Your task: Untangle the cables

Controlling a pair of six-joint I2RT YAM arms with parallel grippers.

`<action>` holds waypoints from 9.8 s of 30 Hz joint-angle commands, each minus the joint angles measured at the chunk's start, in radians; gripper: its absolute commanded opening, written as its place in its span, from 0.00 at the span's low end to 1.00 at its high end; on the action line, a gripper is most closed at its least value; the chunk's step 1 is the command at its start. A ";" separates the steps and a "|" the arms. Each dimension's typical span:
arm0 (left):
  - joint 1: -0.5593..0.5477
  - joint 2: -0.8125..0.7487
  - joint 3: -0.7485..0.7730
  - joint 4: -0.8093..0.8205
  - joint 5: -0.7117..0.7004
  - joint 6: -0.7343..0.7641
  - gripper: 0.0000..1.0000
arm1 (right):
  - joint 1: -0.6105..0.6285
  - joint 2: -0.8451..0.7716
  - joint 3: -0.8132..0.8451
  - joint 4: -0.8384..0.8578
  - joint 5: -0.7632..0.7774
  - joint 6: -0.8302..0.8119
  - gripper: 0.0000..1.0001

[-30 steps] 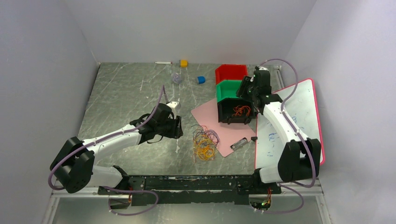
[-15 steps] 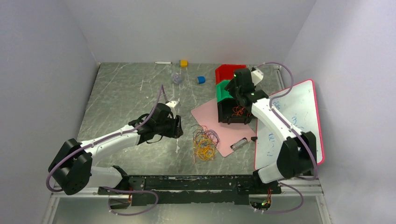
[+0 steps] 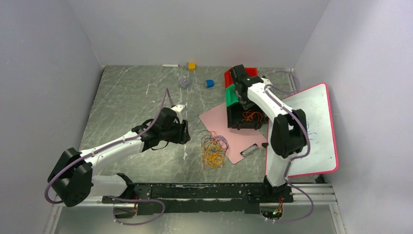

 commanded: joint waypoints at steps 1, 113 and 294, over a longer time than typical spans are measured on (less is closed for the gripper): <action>0.006 -0.020 0.023 -0.007 -0.026 0.023 0.51 | 0.001 0.089 0.067 -0.161 0.053 0.103 0.73; 0.005 -0.317 -0.009 -0.158 -0.303 -0.092 0.51 | 0.313 0.300 0.169 0.427 -0.341 -0.855 0.05; -0.202 0.016 -0.065 0.057 -0.326 -0.151 0.42 | 0.198 0.109 -0.049 0.707 -0.382 -1.154 0.00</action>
